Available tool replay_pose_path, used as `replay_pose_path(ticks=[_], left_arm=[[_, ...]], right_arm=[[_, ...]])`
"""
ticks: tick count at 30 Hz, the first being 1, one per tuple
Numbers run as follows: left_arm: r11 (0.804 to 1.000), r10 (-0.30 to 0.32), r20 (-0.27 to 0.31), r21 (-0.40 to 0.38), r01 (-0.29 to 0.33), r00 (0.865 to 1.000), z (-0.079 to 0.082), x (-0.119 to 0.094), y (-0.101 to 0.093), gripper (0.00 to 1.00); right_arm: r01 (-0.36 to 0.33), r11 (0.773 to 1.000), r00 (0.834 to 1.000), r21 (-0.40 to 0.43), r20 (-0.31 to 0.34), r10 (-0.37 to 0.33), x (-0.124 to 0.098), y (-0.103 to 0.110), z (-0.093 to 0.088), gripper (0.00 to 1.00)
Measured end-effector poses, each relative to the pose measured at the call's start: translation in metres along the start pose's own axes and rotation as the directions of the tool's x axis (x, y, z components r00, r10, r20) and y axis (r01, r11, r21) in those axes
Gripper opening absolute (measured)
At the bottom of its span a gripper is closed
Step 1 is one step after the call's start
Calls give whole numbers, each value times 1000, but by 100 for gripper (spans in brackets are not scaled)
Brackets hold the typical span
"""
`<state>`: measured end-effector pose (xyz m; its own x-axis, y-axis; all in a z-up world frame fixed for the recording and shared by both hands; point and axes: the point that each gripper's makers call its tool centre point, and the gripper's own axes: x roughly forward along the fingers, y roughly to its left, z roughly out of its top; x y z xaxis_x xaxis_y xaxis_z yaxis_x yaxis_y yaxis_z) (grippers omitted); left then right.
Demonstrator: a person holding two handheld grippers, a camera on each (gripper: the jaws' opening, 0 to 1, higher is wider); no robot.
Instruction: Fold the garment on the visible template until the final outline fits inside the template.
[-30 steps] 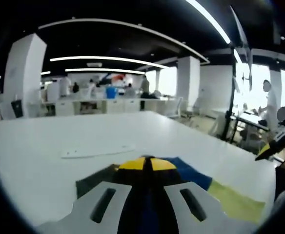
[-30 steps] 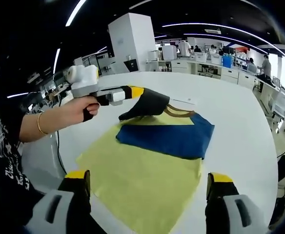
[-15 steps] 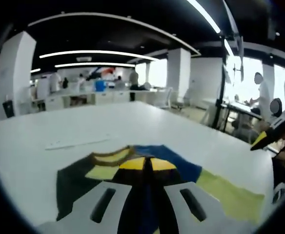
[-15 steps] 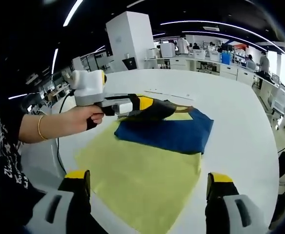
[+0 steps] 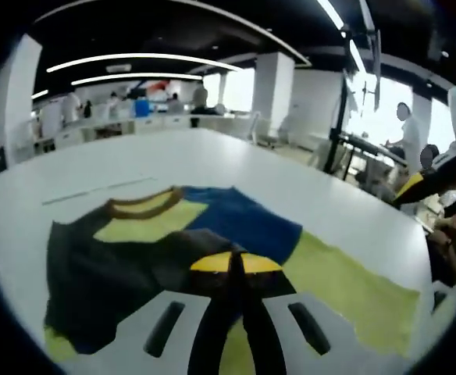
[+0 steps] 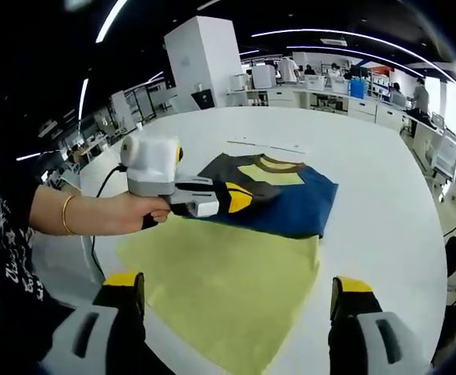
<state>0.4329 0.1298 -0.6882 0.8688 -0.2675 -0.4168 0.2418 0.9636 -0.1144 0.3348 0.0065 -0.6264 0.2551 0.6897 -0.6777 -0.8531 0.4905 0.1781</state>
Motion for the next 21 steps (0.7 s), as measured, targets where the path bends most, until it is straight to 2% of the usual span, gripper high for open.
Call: replay_pose_path(ticks=[11,15,21], left_arm=[[1000,-12,-108,27,15,994,-28,3,-1,1],[1000,-11,-123,26,14,992,-34,4,-1,2],[998,-12,-129,56,20,992,-32,1,0,6]], right_arm=[[3,1000,1000,2,1,-3,0,-2,-1,99],[5,1000,1000,3,-3,-5,0,-4,-2,99],[6,1000,1000,4,-4,-6,0,-4,-2,99]])
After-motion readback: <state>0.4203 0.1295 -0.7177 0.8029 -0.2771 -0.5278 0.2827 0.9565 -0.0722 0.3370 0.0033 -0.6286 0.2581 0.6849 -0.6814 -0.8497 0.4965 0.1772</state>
